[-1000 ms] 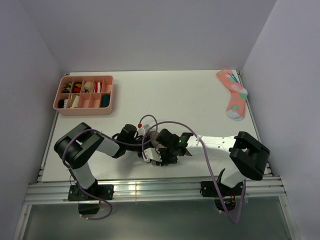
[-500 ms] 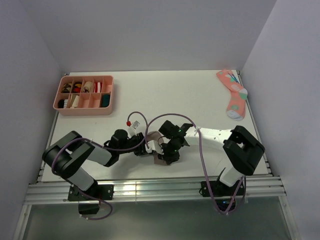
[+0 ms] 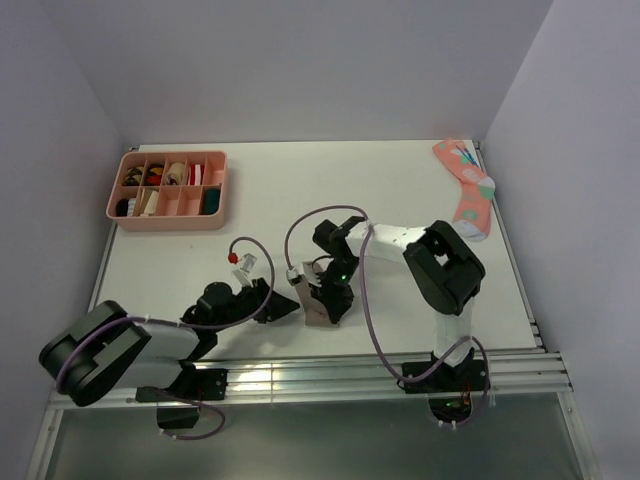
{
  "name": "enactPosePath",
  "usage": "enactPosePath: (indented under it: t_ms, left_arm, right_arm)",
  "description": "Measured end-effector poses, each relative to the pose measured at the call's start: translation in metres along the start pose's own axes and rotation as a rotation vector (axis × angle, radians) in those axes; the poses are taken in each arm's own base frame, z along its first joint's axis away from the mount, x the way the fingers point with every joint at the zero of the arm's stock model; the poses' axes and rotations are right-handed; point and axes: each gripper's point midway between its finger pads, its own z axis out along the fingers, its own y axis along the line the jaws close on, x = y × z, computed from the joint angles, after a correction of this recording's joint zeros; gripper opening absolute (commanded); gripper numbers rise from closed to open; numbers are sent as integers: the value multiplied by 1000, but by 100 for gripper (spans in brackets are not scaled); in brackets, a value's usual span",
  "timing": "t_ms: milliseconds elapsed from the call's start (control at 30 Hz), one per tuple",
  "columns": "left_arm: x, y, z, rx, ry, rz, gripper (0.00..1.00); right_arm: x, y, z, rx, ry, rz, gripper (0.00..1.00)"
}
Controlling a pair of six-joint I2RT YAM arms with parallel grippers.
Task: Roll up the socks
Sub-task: Roll the sock at the center of the board.
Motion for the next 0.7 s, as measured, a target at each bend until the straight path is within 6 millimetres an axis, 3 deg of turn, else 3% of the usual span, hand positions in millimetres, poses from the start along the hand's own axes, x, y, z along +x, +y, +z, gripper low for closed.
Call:
enactPosePath:
  t_ms: [267, 700]
  left_arm:
    - [-10, -49, 0, 110, -86, 209, 41]
    - [-5, -37, 19, 2, -67, 382, 41]
  right_arm:
    - [-1, -2, 4, -132, 16, 103, 21]
    - [-1, -4, 3, -276, 22, 308, 21]
